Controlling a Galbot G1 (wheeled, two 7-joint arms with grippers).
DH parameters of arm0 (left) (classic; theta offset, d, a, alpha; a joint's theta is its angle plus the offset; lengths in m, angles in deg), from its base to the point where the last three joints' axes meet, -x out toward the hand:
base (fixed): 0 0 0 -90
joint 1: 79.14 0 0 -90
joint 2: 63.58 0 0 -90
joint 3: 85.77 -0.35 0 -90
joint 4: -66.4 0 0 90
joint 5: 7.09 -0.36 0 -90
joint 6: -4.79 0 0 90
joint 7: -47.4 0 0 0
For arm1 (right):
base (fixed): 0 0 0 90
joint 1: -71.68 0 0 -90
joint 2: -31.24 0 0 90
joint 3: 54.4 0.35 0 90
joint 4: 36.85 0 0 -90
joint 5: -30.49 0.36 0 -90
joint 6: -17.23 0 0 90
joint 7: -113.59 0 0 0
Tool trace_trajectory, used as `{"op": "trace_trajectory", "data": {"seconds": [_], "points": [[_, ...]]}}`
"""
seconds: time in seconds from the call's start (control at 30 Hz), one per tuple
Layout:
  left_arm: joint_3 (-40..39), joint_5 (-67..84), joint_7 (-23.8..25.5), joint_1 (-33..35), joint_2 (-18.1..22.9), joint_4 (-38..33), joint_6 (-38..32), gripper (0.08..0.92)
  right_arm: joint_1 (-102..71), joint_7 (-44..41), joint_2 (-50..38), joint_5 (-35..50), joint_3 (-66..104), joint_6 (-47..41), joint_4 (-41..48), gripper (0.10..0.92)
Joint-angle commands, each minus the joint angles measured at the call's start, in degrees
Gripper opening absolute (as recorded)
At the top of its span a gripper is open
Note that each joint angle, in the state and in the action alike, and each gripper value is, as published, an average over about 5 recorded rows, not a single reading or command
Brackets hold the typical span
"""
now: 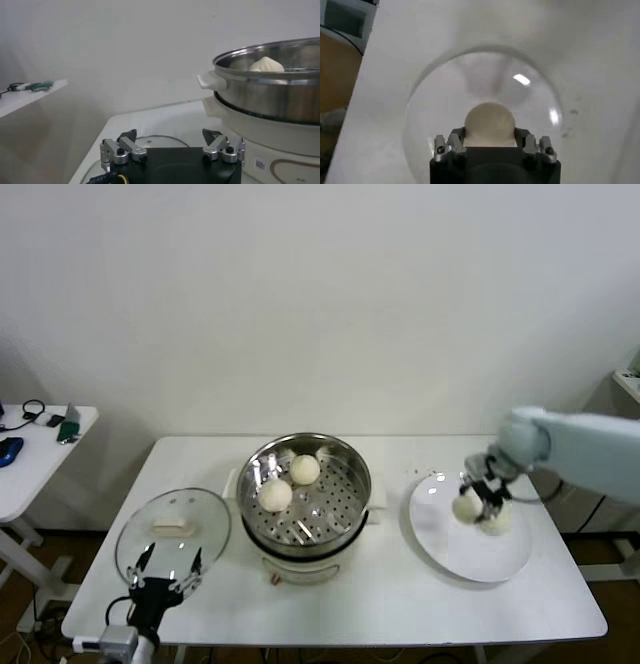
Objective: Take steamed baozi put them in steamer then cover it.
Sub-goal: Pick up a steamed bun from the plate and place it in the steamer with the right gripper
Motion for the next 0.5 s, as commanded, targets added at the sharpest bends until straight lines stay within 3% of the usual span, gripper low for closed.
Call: {"op": "trace_trajectory", "data": {"seconds": [0.03, 0.33, 0.5], "points": [[0.1, -0.1, 0.0, 0.1, -0.3, -0.2, 0.0, 0.823, 25.1, -3.6, 11.9, 2.2, 0.4, 16.7, -5.4, 0.655], [0.2, 0.0, 0.1, 0.3, -0.6, -0.6, -0.1, 0.823, 24.5, 1.7, 20.5, -4.2, 9.3, 20.8, -19.4, 0.654], [0.3, 0.2, 0.1, 0.1, -0.5, -0.7, 0.1, 0.823, 17.0, 4.8, 25.5, -10.0, 10.0, 20.5, -22.2, 0.656]]}}
